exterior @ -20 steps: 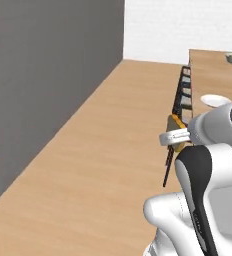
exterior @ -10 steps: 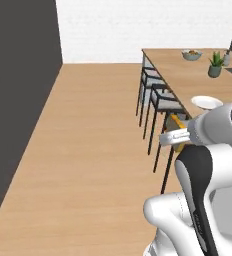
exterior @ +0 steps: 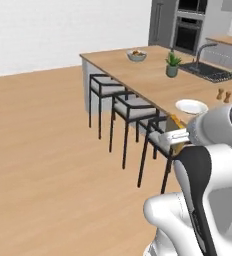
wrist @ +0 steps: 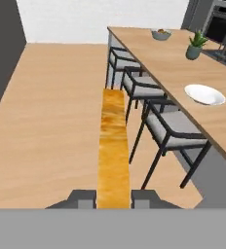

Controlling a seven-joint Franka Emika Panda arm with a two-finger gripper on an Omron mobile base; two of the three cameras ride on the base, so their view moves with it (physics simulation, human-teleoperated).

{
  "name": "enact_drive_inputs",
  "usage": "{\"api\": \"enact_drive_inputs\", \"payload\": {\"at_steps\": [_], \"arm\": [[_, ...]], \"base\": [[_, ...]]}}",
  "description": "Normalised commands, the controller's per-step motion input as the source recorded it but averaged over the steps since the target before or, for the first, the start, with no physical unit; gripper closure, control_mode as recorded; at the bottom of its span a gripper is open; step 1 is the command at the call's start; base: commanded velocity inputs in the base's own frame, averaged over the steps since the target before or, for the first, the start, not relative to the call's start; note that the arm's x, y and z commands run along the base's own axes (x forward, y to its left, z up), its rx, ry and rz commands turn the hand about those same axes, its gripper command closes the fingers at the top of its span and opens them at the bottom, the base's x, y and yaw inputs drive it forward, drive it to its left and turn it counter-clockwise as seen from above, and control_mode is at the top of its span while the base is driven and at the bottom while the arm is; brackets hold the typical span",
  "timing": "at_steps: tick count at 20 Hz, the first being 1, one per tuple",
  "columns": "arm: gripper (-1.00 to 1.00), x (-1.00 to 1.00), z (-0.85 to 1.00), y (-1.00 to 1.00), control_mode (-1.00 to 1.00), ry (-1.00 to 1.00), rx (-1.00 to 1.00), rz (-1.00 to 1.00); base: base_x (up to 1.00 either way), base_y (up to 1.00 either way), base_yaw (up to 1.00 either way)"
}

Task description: Start the toaster. Once the lever pops up, take the bread to the plate on the dining counter.

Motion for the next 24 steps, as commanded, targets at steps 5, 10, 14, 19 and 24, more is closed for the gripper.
{"api": "enact_drive_inputs", "payload": {"at_steps": [5,10,14,19,24], "arm": [[1.0,0.0,0.0,0.0,1.0,0.0,0.0,0.0],[1.0,0.0,0.0,0.0,1.0,0.0,0.0,0.0],[1.0,0.0,0.0,0.0,1.0,0.0,0.0,0.0],[1.0,0.0,0.0,0.0,1.0,0.0,0.0,0.0],[1.0,0.0,0.0,0.0,1.0,0.0,0.0,0.0]], "base": [[0.8,0.72,-0.69],[0.63,0.63,-0.73],[0.63,0.69,-0.69],[0.65,0.86,-0.63],[0.54,0.85,-0.48]]}}
